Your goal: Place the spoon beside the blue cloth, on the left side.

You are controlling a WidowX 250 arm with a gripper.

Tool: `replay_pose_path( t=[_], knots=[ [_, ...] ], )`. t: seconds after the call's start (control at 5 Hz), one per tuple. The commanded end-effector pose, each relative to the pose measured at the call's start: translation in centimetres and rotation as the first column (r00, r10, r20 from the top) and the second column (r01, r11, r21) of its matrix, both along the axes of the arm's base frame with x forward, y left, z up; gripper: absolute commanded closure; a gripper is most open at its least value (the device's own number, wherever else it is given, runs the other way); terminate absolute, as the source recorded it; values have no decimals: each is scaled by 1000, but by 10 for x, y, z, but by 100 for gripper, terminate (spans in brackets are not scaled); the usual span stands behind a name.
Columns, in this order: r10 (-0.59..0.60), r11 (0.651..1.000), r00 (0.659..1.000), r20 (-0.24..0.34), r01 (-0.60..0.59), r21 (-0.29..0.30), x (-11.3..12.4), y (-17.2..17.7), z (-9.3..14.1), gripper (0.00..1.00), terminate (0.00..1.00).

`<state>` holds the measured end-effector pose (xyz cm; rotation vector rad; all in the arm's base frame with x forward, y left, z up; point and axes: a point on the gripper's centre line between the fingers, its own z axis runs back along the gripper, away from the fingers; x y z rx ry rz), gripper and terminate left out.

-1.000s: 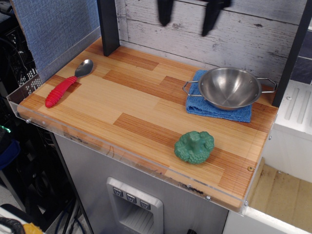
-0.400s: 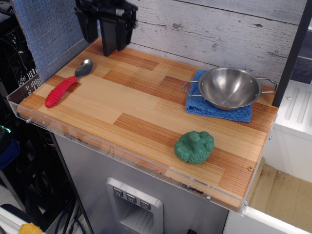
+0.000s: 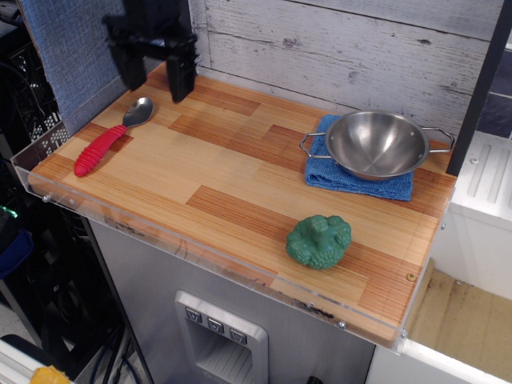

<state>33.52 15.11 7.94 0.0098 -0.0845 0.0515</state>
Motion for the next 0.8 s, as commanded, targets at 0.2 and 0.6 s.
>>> replay_pose_path(
  t=[0.2,0.6],
  knots=[
    [44,999,999,26,-44,-3,-51,38,1,0,0],
    [77,997,997,-4,-77,6,-67,62,-13,0,0]
  ],
)
